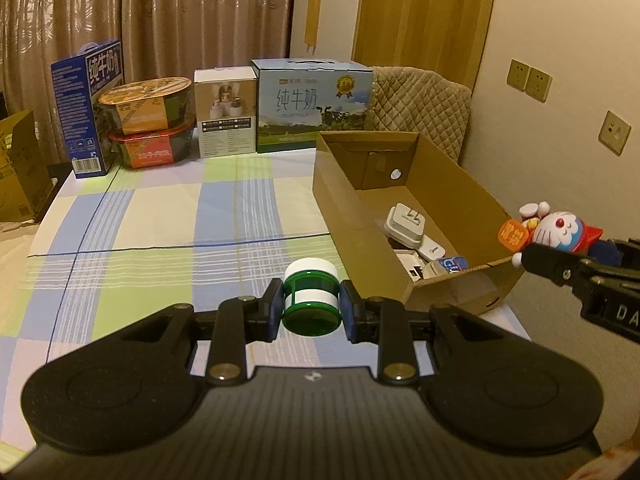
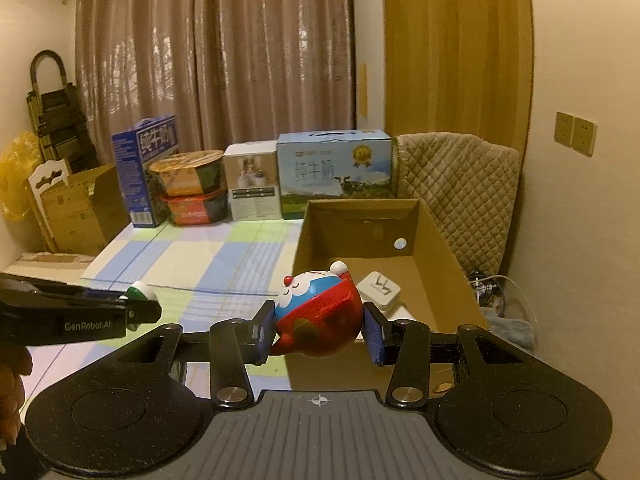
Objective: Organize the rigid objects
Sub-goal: 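Carry the bottle and figure over the cardboard box with both grippers, then lower the green-and-white bottle into the box and open the left gripper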
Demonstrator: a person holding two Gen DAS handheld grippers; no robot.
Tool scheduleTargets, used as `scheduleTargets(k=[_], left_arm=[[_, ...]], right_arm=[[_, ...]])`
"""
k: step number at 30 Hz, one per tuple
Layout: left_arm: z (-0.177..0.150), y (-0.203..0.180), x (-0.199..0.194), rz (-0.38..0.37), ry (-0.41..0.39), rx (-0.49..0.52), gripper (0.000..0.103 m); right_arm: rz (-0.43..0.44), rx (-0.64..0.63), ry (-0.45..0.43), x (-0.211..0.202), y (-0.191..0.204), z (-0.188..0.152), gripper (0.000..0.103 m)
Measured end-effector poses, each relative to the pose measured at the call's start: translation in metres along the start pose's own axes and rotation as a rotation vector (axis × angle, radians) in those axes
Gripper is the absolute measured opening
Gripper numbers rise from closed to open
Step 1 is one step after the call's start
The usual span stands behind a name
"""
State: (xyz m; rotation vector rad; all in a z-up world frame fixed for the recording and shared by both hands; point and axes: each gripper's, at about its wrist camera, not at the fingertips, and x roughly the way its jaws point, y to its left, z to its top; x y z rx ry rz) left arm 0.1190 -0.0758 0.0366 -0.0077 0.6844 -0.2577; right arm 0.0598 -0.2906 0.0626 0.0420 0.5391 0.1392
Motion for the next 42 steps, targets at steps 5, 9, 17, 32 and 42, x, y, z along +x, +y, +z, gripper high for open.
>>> scheduleTargets(k=[5, 9, 17, 32, 42], left_arm=[[0.003, -0.008, 0.007, -0.015, 0.004, 0.0, 0.025], [0.005, -0.017, 0.012, -0.029, 0.005, 0.009, 0.025], [0.011, -0.036, 0.022, -0.058, 0.009, 0.027, 0.025], [0.031, -0.072, 0.035, -0.115, 0.0, 0.062, 0.025], [0.043, -0.087, 0.053, -0.13, 0.016, 0.058, 0.025]], right_arm=[[-0.017, 0.008, 0.004, 0.0, -0.011, 0.0, 0.042], [-0.031, 0.014, 0.005, -0.001, -0.019, 0.0, 0.042], [-0.059, 0.026, 0.008, -0.001, -0.037, -0.001, 0.042], [-0.061, 0.021, 0.027, 0.005, -0.058, 0.008, 0.042], [-0.052, 0.011, 0.062, 0.029, -0.071, 0.018, 0.042]])
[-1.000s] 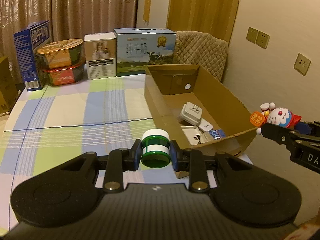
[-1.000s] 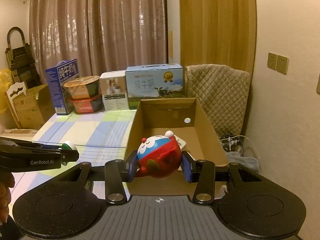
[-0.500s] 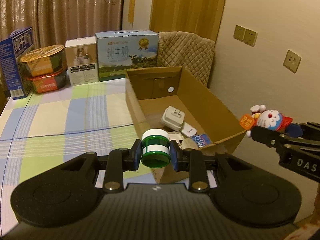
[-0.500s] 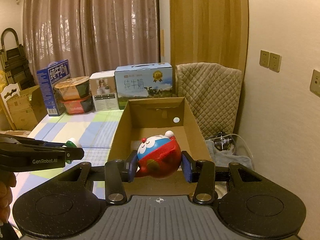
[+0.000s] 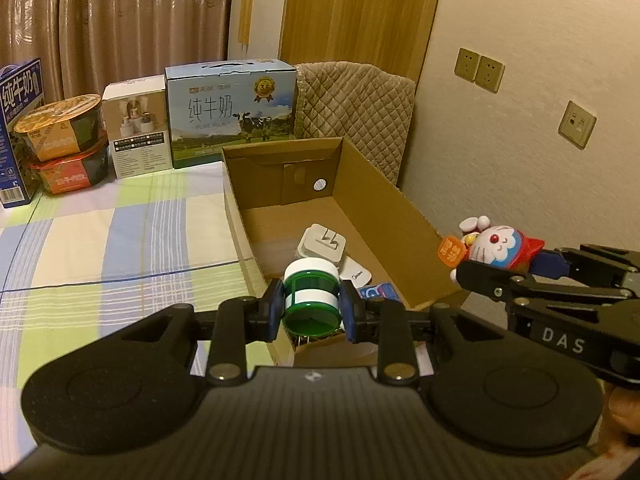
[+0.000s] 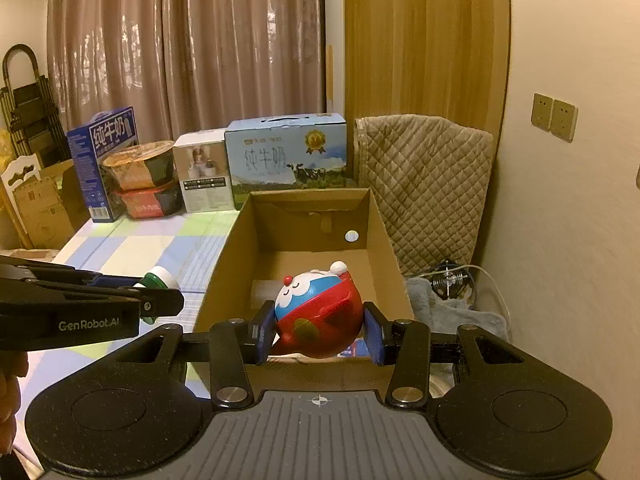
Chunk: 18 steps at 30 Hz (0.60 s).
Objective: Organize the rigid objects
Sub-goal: 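Lower the green-and-white bottle into the box and open the left gripper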
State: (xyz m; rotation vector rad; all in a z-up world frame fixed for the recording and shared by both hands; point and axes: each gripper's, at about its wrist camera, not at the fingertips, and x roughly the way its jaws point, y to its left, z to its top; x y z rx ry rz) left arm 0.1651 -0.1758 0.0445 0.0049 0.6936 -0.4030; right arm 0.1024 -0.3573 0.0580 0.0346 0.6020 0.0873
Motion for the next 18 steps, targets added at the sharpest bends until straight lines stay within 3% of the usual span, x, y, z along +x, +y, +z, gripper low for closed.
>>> scheduleTargets(k=[18], left_arm=[[0.014, -0.007, 0.032, -0.006, 0.014, -0.01, 0.025]], right_arm=[[0.005, -0.018, 0.046, 0.039, -0.018, 0.016, 0.042]])
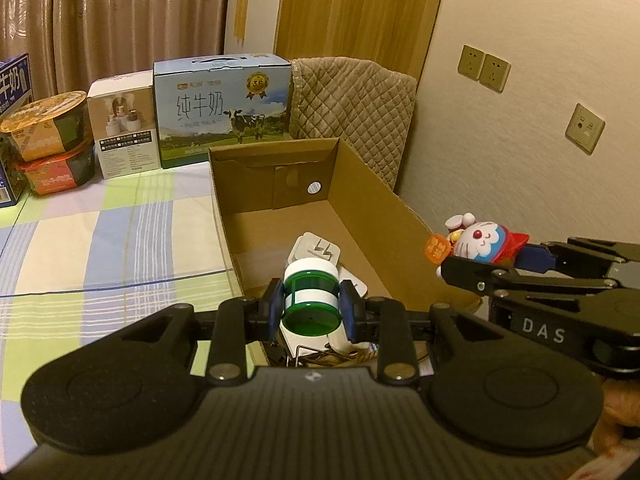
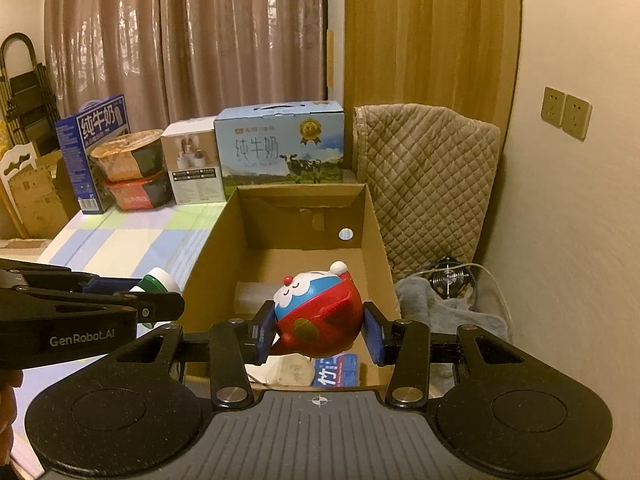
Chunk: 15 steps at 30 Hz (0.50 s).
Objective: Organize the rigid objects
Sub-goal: 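Lower the green-and-white bottle into the box and open the left gripper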
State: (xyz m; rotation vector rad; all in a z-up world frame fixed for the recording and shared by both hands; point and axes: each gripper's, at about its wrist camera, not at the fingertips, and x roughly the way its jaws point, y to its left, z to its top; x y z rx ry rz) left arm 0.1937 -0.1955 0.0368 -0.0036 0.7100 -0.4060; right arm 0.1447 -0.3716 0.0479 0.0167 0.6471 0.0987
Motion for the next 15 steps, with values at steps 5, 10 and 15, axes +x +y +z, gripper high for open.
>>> scheduleTargets(k=[5, 10, 15], left_arm=[[0.002, -0.002, 0.011, -0.003, 0.01, -0.001, 0.025], [0.003, -0.002, 0.02, -0.006, 0.024, 0.0, 0.025], [0.004, -0.002, 0.029, -0.007, 0.035, -0.005, 0.025]], right_arm=[[0.002, -0.013, 0.02, 0.01, -0.004, 0.003, 0.042], [0.004, -0.014, 0.037, 0.018, -0.006, 0.005, 0.042], [0.002, -0.011, 0.045, 0.023, -0.009, 0.004, 0.042]])
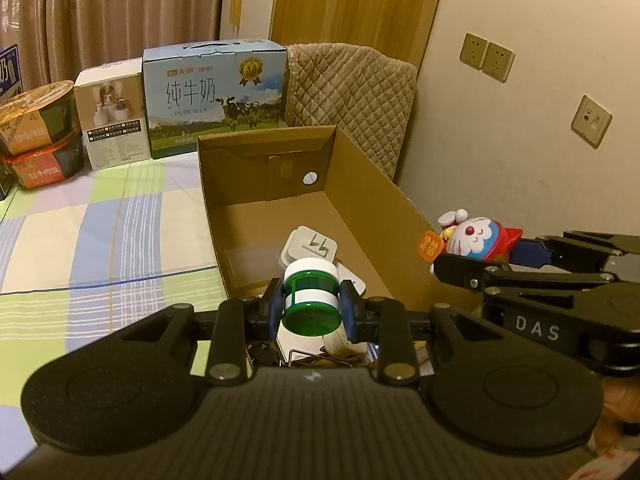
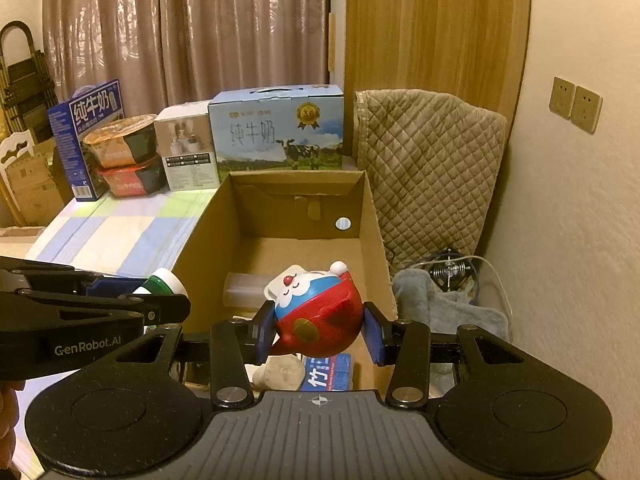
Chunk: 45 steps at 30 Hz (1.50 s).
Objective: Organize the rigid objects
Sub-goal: 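Lower the green-and-white bottle into the box and open the left gripper, then lower the red figure into the box and open the right gripper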
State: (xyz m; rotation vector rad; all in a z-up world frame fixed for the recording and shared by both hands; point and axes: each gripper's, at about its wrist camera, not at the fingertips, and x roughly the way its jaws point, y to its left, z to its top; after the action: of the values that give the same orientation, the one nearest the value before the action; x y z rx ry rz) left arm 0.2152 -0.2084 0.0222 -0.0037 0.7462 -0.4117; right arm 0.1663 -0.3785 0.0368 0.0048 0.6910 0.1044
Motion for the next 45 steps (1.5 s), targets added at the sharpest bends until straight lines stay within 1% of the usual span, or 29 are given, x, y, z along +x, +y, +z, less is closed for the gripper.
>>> scheduleTargets(k=[17, 25, 26, 27, 28, 30, 35, 40, 42, 44, 45], left_arm=[[0.004, 0.001, 0.021, -0.001, 0.029, 0.0, 0.025], [0.009, 0.006, 0.034, 0.012, 0.037, -0.003, 0.025], [0.01, 0.006, 0.035, 0.019, 0.037, 0.007, 0.032], [0.011, 0.006, 0.036, 0.024, 0.038, 0.017, 0.042], [0.013, 0.006, 0.036, 0.025, 0.035, 0.022, 0.043], [0.015, 0.009, 0.035, 0.023, 0.029, 0.012, 0.043], [0.018, 0.02, 0.028, 0.045, 0.021, -0.012, 0.044], [0.015, 0.025, 0.02, 0.075, 0.023, -0.017, 0.052], [0.013, 0.025, 0.018, 0.086, 0.023, -0.01, 0.065], [0.012, 0.025, 0.015, 0.093, 0.022, -0.008, 0.069], [0.011, 0.025, 0.014, 0.094, 0.025, -0.008, 0.069]], right_arm=[[-0.009, 0.006, 0.009, 0.01, -0.006, 0.002, 0.042], [-0.009, 0.009, 0.012, 0.013, -0.007, 0.003, 0.042], [-0.009, 0.009, 0.012, 0.013, -0.007, 0.003, 0.042], [-0.009, 0.008, 0.012, 0.013, -0.007, 0.003, 0.042], [-0.009, 0.008, 0.01, 0.013, -0.007, 0.003, 0.042], [-0.01, 0.009, 0.008, 0.014, -0.007, 0.003, 0.042], [-0.013, 0.009, 0.006, 0.013, -0.005, 0.003, 0.042], [-0.007, 0.008, 0.008, 0.011, -0.005, 0.003, 0.042], [0.0, 0.009, 0.009, 0.01, -0.003, 0.004, 0.042], [0.004, 0.005, 0.011, 0.008, -0.001, 0.004, 0.042], [0.005, 0.003, 0.012, 0.008, 0.0, 0.005, 0.042]])
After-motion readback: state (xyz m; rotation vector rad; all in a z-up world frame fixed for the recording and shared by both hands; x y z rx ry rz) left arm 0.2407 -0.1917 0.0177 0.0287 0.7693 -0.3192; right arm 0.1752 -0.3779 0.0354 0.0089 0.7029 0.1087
